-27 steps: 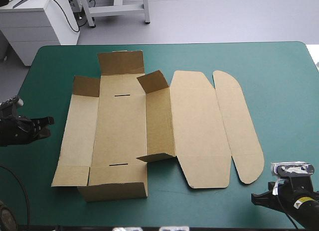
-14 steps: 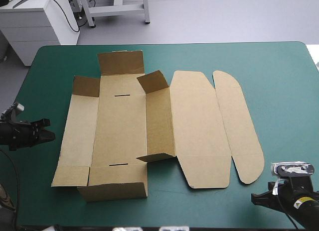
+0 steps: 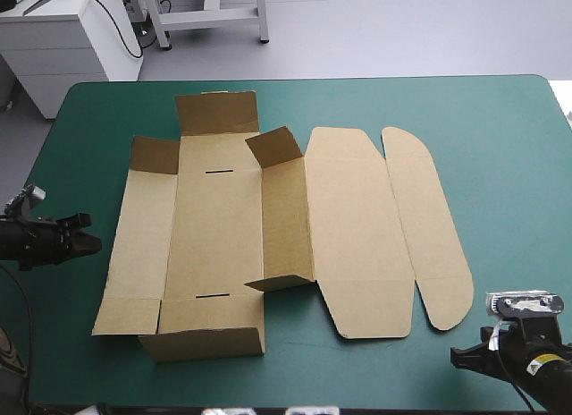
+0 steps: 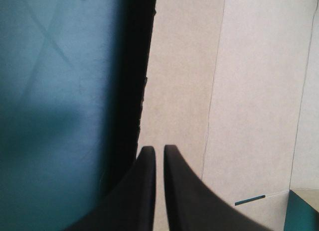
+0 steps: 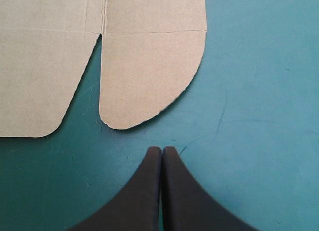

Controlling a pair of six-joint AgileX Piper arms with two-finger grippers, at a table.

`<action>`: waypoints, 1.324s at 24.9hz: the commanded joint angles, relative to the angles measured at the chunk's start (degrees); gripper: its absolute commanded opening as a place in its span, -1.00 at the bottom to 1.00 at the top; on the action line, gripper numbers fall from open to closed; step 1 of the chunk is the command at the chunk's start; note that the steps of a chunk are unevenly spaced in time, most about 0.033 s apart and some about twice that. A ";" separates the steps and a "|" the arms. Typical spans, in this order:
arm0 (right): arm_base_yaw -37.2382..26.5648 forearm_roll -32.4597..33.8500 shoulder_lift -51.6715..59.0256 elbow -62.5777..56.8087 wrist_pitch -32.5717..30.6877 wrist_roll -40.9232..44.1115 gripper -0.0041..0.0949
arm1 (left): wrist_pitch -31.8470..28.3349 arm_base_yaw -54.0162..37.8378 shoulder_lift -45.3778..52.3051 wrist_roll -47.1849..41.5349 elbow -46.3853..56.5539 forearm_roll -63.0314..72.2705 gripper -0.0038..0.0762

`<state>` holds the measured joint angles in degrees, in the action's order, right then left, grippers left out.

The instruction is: Fold the box

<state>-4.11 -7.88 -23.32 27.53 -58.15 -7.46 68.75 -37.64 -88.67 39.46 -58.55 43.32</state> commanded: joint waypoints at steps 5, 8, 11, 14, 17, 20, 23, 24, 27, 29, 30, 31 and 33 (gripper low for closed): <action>0.07 -0.39 -0.33 1.22 2.48 -0.22 -0.96 | 2.69 -0.11 1.81 -0.04 -1.16 -3.58 0.01; 0.07 -0.39 -0.33 1.22 2.48 -0.22 -0.96 | 2.64 -0.11 1.81 -0.42 -1.16 -3.70 0.15; 0.07 -0.39 -0.33 1.22 2.48 -0.22 -0.96 | 1.90 -0.11 1.81 -0.49 -1.03 -3.20 0.15; 0.07 -0.39 -0.33 1.22 2.48 -0.22 -0.96 | 2.11 -0.11 1.81 -0.49 -1.03 -0.28 0.15; 0.07 -0.39 -0.33 1.22 2.48 -0.22 -0.96 | 2.76 -0.11 0.66 -0.49 -1.03 0.52 0.15; 0.07 -0.39 -0.33 1.22 2.48 -0.22 -0.96 | 5.05 -0.11 -1.14 -0.49 -1.03 0.52 0.15; 0.07 -0.39 -0.33 1.22 2.48 -0.22 -0.96 | 5.37 0.13 -2.54 -0.58 -0.92 0.78 0.15; 0.07 -0.39 -0.33 1.22 2.48 -0.22 -0.96 | 5.37 0.26 -2.80 -0.58 -0.80 0.78 0.15; 0.07 -0.39 -0.33 1.22 2.48 -0.22 -0.96 | 5.37 1.53 -3.38 -0.44 -0.48 0.78 0.15; 0.07 -0.39 -0.33 1.22 2.48 -0.22 -0.96 | 5.25 3.29 -4.27 -0.44 0.00 0.67 0.15; 0.07 -0.39 -0.33 1.22 2.48 -0.22 -0.96 | 5.25 3.99 -4.68 -0.44 0.11 0.67 0.15; 0.07 -0.39 -0.33 1.22 2.48 -0.22 -0.96 | 5.35 4.49 -5.18 -0.44 0.11 0.78 0.15; 0.07 -0.39 -0.33 1.22 2.48 -0.22 -0.96 | 5.35 5.56 -5.40 -0.44 0.11 0.78 0.15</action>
<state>-4.11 -7.88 -23.32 27.53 -58.15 -7.46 68.54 -33.58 -95.62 39.28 -57.48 40.81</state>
